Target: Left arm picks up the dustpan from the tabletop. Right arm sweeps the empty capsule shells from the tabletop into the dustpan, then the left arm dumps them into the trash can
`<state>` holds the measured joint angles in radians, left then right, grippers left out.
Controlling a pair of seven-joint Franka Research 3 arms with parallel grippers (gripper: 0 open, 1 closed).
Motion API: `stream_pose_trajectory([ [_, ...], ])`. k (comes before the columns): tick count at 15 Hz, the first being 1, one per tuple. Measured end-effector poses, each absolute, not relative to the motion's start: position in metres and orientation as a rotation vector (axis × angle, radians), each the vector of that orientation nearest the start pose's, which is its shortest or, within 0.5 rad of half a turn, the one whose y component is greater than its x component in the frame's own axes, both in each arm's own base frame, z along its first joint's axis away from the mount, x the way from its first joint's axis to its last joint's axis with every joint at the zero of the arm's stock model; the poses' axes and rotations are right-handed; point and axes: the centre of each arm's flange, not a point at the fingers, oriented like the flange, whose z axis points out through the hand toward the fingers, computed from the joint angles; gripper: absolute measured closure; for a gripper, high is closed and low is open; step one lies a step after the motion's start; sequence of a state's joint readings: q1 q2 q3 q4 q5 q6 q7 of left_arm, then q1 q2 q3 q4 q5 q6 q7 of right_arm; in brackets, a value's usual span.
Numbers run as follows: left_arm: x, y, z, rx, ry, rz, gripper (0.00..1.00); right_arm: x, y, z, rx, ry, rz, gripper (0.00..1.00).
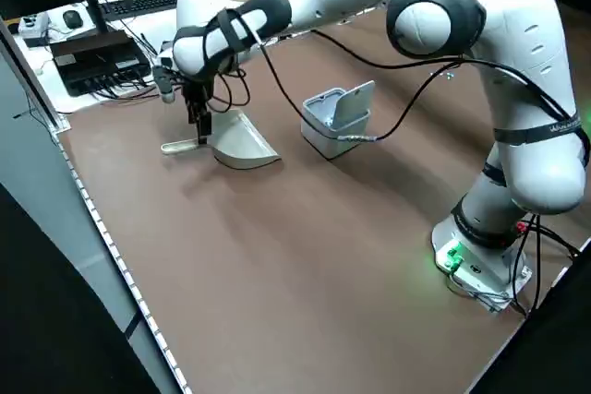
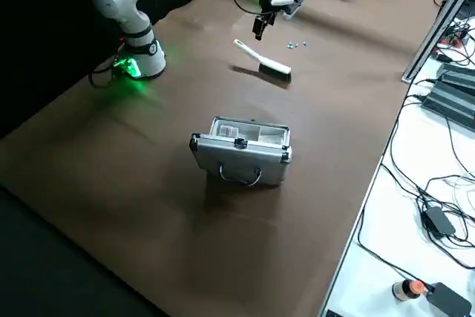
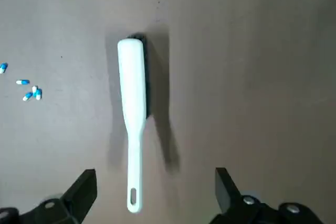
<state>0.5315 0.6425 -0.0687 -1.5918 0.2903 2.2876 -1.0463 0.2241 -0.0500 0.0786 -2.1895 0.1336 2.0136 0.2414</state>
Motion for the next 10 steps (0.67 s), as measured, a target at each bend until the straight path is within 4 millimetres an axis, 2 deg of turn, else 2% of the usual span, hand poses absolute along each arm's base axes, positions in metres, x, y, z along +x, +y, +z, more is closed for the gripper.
stream_pose_trajectory([
  [1,0.619,0.339,0.252,-2.321,-1.843,-0.19,0.0,0.473,0.172,0.379,-3.062,0.04,0.192,0.01],
  [3,0.615,0.349,0.243,-2.311,-1.849,-0.218,0.0,0.461,0.186,0.362,-3.065,0.078,0.155,0.01],
  [8,0.612,0.359,0.234,-2.303,-1.854,-0.252,0.0,0.428,0.227,0.332,-3.065,0.085,0.092,0.02],
  [10,0.612,0.361,0.235,-2.299,-1.856,-0.26,0.03,0.413,0.236,0.313,-3.061,0.071,0.053,0.04],
])
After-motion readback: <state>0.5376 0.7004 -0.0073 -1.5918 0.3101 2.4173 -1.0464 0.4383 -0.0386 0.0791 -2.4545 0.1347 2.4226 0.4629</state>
